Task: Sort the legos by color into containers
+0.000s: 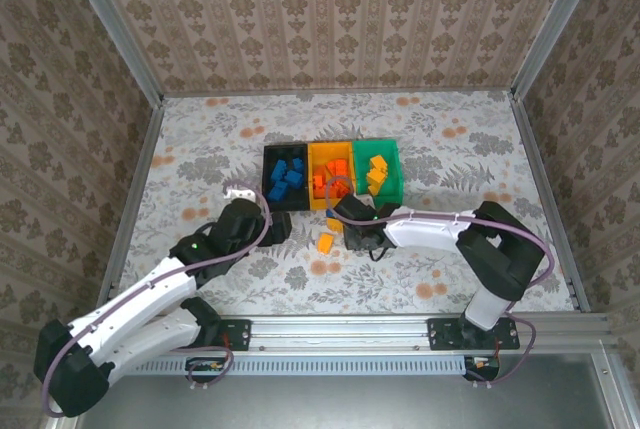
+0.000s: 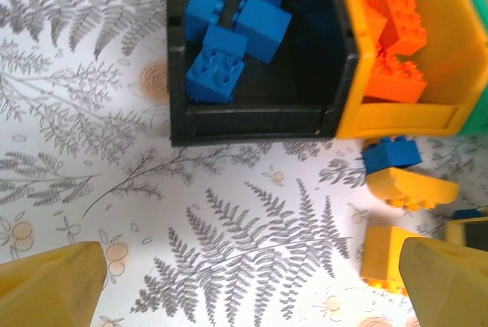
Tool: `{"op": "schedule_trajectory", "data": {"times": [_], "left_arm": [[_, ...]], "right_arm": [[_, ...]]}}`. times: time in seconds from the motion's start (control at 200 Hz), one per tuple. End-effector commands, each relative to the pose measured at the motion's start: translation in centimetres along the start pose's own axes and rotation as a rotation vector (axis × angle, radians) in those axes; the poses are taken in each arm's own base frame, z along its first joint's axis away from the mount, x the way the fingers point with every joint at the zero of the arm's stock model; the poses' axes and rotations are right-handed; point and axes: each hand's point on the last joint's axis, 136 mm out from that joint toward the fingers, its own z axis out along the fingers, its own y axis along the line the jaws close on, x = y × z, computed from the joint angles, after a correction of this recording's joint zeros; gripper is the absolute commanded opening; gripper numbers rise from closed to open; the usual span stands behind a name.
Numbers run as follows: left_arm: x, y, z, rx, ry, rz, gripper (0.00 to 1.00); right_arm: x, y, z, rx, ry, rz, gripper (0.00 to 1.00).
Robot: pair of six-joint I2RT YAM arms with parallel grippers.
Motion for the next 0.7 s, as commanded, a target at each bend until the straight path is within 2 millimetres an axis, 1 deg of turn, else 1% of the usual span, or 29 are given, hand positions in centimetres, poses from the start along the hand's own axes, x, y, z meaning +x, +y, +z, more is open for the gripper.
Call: {"op": "schedule_trajectory", "data": {"times": [0.0, 0.085, 0.185, 0.245, 0.325, 0.425, 0.46, 0.5, 0.605, 0.695], "left_arm": [[1.1, 1.4, 0.1, -0.044, 0.008, -0.028, 1.00], [2.1, 2.1, 0.2, -0.052, 0.023, -0.039, 1.00], [3.2, 2.7, 0.2, -0.051, 0.035, -0.059, 1.00], [3.8, 3.0, 0.1, -0.048, 0.040, -0.073, 1.00], [4.3, 3.2, 0.0, -0.039, 0.045, -0.083, 1.00], [4.8, 3.5, -0.2, -0.036, 0.052, -0.094, 1.00], [5.0, 3.6, -0.2, -0.037, 0.056, -0.097, 1.00], [5.2, 3.6, -0.2, -0.035, 0.062, -0.101, 1.00], [5.7, 3.6, -0.1, -0.029, 0.079, -0.108, 1.00], [5.9, 3.5, -0.1, -0.022, 0.087, -0.108, 1.00]], "right_arm": [[-0.9, -0.4, -2.3, -0.014, -0.053, -0.027, 0.29], [-3.0, 1.4, -4.7, -0.106, -0.110, -0.050, 0.29], [-5.8, 4.2, -7.3, -0.207, -0.164, -0.084, 0.29], [-7.6, 6.1, -8.3, -0.260, -0.187, -0.099, 0.29], [-9.8, 8.8, -8.8, -0.315, -0.202, -0.120, 0.30], [-12.5, 11.8, -8.4, -0.348, -0.220, -0.143, 0.31], [-13.6, 12.6, -8.1, -0.350, -0.227, -0.146, 0.31], [-14.6, 13.4, -7.3, -0.348, -0.225, -0.147, 0.31], [-17.2, 15.0, -5.3, -0.335, -0.226, -0.139, 0.31], [-19.0, 15.5, -3.1, -0.304, -0.226, -0.126, 0.32]]}}
